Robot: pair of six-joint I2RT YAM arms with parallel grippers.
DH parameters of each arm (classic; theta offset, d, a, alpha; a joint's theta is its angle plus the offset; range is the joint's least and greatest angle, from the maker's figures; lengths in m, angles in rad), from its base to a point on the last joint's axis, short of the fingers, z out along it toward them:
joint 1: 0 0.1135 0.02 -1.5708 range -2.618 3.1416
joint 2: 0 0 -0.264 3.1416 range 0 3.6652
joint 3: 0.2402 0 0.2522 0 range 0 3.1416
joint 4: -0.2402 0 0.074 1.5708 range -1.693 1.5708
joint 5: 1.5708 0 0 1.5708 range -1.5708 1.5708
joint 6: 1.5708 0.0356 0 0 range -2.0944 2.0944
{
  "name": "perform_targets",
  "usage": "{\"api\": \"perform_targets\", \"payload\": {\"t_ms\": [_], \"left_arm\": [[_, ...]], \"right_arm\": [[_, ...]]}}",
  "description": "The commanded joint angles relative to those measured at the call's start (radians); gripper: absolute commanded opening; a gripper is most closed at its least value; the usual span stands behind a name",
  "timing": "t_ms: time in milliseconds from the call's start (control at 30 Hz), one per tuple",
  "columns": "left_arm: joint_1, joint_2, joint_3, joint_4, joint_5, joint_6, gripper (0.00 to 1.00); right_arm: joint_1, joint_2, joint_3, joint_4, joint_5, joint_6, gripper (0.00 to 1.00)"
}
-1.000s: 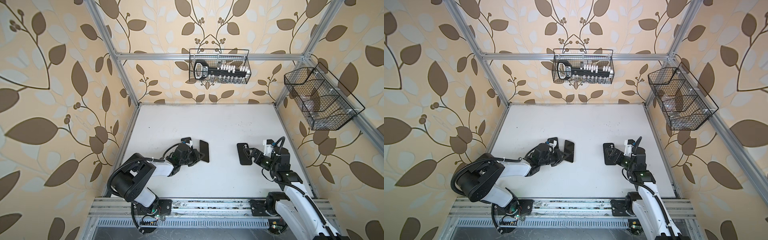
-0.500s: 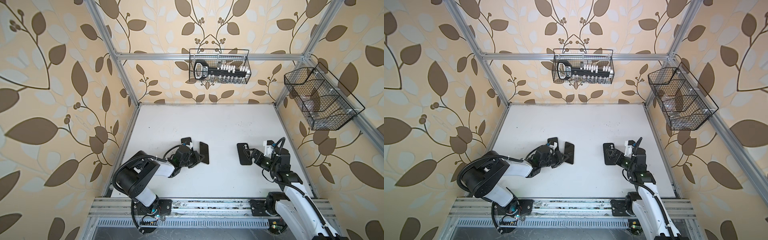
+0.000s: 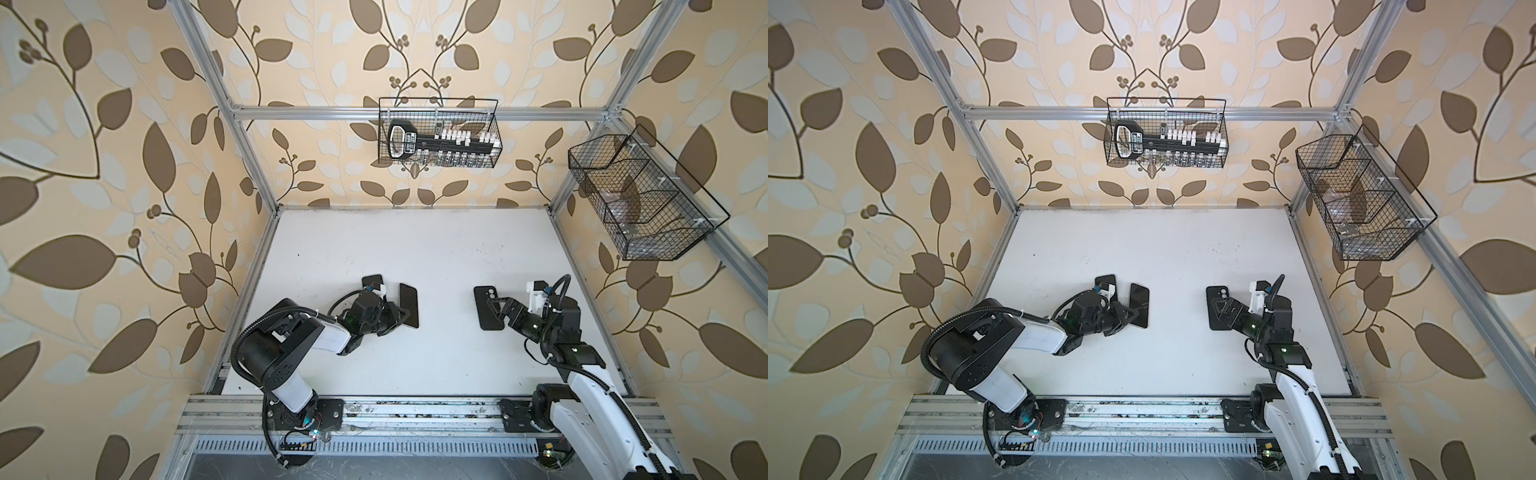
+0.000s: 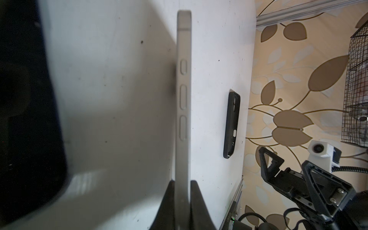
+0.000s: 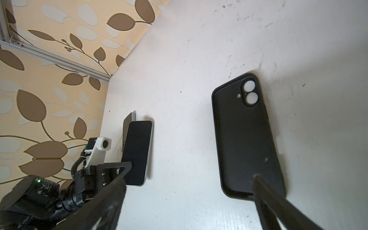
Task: Take the phone out of the phone case
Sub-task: 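Lower the bare phone beside the light-cased phone with the left gripper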
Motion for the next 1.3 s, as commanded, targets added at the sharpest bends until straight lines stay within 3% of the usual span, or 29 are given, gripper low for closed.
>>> {"api": "perform_targets", "payload": {"t_ms": [0,1267], "left_arm": [[-0.012,0.006,-0.010,0.096,0.002,0.004,0.16],[-0.014,0.028,-0.045,0.036,-0.062,0.005,0.47]], "right_arm": [[-0.006,-0.008,-0.012,-0.006,-0.012,-0.020,1.00],[-0.014,-0.036,-0.007,-0.034,-0.010,-0.039,1.00]]}}
